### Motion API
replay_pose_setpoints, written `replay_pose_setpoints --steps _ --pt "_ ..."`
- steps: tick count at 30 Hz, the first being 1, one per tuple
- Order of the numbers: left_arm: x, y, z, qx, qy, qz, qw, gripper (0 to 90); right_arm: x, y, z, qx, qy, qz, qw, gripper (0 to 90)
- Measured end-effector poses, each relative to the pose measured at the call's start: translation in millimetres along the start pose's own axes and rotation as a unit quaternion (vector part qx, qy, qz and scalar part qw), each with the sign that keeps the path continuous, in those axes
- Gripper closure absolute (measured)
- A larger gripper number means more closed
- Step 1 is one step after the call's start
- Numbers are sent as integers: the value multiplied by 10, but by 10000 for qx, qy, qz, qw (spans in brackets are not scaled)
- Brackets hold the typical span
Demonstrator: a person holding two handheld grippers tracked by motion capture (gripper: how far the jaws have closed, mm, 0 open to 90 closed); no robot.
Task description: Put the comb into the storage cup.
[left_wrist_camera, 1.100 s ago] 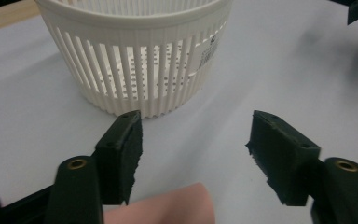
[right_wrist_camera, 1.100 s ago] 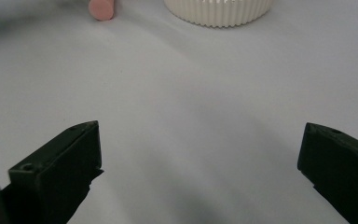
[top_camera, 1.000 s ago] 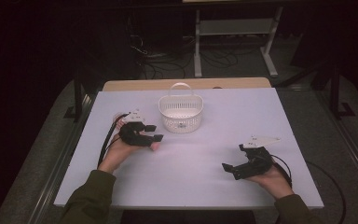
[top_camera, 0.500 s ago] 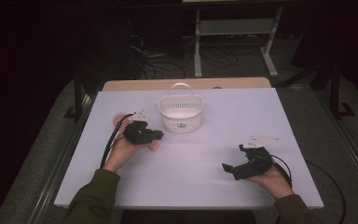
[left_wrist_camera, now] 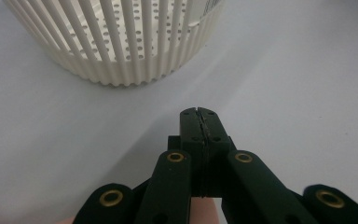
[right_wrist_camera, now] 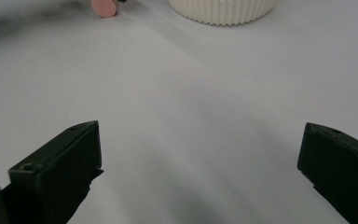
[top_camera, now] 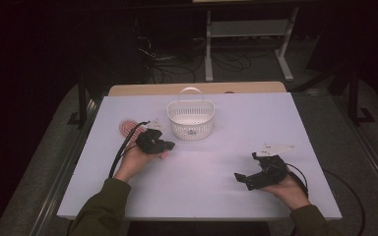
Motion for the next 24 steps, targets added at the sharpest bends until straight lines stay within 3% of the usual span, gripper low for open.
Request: replay_pose_setpoints --steps 9,24 --pt "56 -51 36 75 101 -284 9995 900 -5 -1 4 -5 -10 3 10000 0" --pt "16 -91 73 33 93 -374 9993 900 -3 0 1 -7 -2 4 10000 0"
Point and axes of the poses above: each handheld gripper's, and its own axes: x roughly forward along the jaws, y roughly out of its top, z roughly to its right, the point moved 7 cm from there along x, roughly forward along the jaws, and after that the axes turned 9 degrees about x, right-handed, at the moved point
